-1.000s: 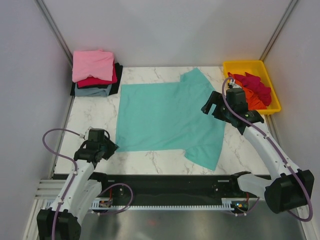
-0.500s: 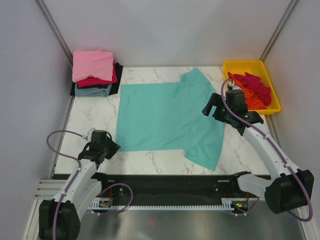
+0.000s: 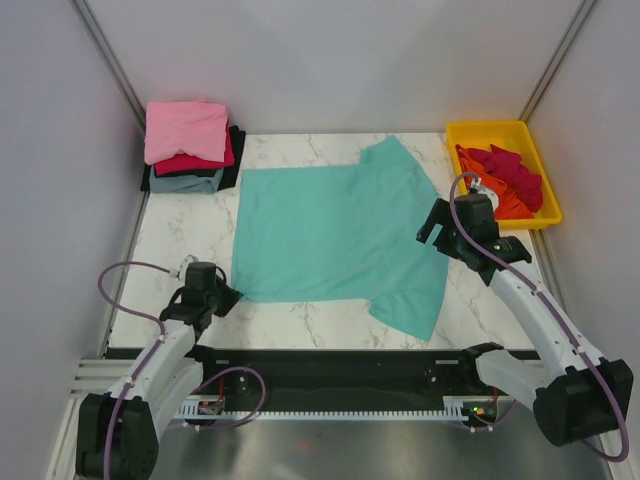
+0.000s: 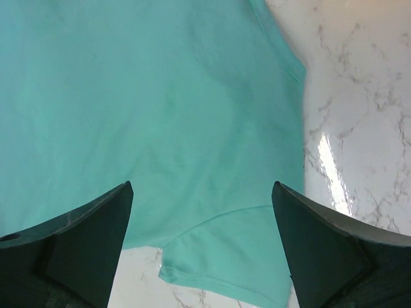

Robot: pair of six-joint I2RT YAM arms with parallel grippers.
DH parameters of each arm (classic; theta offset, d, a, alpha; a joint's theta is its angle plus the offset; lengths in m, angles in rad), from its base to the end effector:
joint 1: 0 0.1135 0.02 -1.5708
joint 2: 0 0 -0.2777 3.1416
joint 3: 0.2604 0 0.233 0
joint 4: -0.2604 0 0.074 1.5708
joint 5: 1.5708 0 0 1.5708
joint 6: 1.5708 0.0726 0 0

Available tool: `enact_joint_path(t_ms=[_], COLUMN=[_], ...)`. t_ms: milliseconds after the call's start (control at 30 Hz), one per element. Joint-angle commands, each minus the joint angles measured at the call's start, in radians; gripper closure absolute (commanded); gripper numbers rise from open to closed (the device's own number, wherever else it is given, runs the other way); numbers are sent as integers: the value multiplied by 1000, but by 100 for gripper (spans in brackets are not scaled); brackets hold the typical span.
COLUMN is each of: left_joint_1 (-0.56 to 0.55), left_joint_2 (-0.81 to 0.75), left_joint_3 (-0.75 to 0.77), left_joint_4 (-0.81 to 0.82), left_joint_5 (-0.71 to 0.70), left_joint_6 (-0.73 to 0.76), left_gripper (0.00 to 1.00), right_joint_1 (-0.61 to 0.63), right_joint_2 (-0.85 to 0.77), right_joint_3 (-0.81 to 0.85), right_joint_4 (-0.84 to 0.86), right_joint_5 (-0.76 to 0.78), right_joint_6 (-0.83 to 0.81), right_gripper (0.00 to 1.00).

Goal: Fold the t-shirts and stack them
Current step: Fold the tshirt

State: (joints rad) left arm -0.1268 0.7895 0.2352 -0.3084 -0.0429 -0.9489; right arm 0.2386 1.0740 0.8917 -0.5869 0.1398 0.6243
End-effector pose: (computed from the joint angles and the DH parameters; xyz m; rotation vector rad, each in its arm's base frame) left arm 0.1420 -0.0150 0.1319 -1.0087 2.2650 -0.4238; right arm 0.2208 0.0433 0.2743 0.5177 2.2882 0.2664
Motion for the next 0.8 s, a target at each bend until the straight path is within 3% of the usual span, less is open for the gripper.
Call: enact_joint_path(t_ms=[0, 167, 367, 600, 767], left_joint_1=[-5, 0, 7, 15, 19], left_joint_2=[4, 97, 280, 289, 255], left_joint_3=[33, 143, 214, 193, 170], left_joint_4=[8, 26, 118, 181, 192], left_joint_5=[-15, -83, -11, 34, 95], left_joint_6=[10, 71, 107, 133, 128], left_gripper=[98, 98, 98, 98, 98], right_joint_1=[17, 248, 503, 675, 792], right_joint_2=[-81, -111, -123, -116, 9], right_joint_3=[-75, -226, -244, -272, -280], right_joint_4=[-73, -123, -313, -387, -393], right_joint_5=[32, 89, 285, 326, 311], right_joint_6=[103, 270, 519, 753, 897], right_gripper=[2, 4, 6, 23, 22])
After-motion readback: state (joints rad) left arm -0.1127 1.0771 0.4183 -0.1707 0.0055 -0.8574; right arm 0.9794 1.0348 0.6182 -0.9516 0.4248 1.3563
